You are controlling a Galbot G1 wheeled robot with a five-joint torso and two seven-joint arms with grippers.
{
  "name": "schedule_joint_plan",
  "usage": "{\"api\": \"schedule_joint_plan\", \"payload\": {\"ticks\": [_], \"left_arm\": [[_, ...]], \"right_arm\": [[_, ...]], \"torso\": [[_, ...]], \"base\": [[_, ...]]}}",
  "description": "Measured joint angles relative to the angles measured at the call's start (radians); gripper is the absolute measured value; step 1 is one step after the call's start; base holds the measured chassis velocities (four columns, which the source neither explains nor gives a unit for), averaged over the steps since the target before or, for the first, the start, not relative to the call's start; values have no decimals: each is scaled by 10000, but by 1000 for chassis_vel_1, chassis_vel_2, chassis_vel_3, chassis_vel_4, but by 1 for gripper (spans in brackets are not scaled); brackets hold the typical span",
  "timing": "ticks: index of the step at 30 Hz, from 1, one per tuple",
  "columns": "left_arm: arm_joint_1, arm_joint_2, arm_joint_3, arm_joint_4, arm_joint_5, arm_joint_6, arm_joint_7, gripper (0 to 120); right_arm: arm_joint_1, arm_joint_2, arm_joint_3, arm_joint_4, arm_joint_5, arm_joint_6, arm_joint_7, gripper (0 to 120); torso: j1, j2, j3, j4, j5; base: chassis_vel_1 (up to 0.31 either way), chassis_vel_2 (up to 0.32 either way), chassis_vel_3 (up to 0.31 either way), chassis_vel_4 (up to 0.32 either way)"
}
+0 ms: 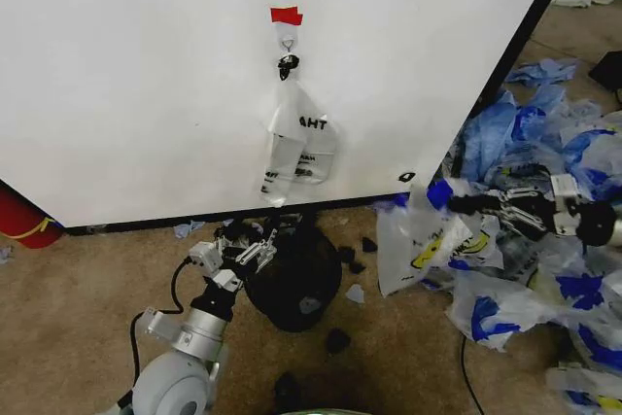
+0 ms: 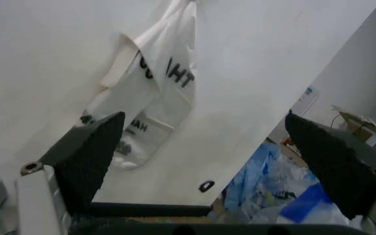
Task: Pick up the garbage bag from the wall and place it over the trash bin.
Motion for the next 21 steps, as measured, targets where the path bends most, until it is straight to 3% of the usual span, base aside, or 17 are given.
{"api": "schedule_joint_plan", "payload": {"ticks": [12, 21], "left_arm": [[-362, -93, 410, 288, 99, -60, -44, 97], [-777, -227, 721, 561, 80, -43, -62, 97]], "right_arm": [[102, -1516, 142, -343, -1055, 39, -1408, 0], [-244, -1814, 250, -905, -805, 32, -692, 0]], "torso": [[0, 0, 0, -1, -2], [0, 0, 0, 0, -1]], "base": [[0, 0, 0, 0], [0, 0, 0, 0]]}}
